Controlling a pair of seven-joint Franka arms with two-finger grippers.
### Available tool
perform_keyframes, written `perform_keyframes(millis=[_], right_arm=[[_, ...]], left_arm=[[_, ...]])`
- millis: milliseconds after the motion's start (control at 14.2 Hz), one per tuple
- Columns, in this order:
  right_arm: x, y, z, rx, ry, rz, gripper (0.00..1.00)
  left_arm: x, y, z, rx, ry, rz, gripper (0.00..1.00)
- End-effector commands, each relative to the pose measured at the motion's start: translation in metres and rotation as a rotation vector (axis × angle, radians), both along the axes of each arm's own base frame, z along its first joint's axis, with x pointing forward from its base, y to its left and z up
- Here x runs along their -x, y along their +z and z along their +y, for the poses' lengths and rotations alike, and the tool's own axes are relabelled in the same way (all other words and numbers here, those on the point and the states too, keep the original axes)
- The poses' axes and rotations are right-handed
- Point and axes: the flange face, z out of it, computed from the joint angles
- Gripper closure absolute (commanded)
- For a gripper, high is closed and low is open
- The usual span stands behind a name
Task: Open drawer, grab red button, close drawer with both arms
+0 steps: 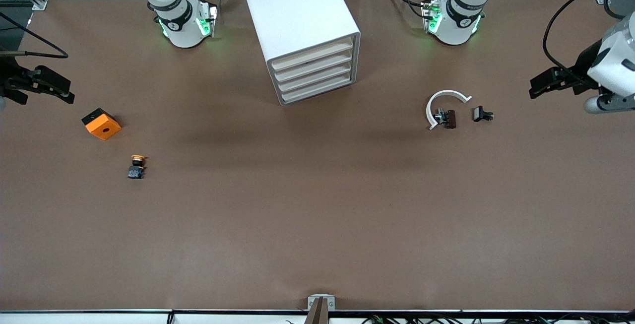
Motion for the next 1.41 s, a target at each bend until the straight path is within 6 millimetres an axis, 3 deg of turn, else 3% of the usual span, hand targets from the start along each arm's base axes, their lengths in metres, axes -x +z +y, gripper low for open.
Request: perform_keyframes(millis=[0,283,424,565,1130,1342], right_arm=[[-0.005,0.006,0.005,-0.001,0.005,-0.025,0.00],[-0.006,0.005,0.013,-0.001,0.020,-0.027,0.00],[-0.006,0.005,0.017,-0.001,0.022,-0.025,0.00],[-0.006,0.005,0.021,-0.001,0.026,-0.027,0.00],[-0.009,0.002,0.028,-0.001,0.037,-0.027,0.00],[-0.009,0.002,0.028,-0.001,0.037,-0.027,0.00]], left_arm=[[-0.026,-0.018,-0.002,0.008,-0.003,0.030,0.00],[-0.050,-0.058,-0.009,0.072,0.014,0.048,0.00],[-0.051,-0.063,-0.014,0.120,0.081,0.063,0.00],[-0.063,-0.088,-0.021,0.136,0.144,0.084,0.00],[-0.095,-0.183,-0.080,0.229,0.189,0.146,0.00],[-0.099,-0.229,-0.125,0.229,0.205,0.161,0.00]])
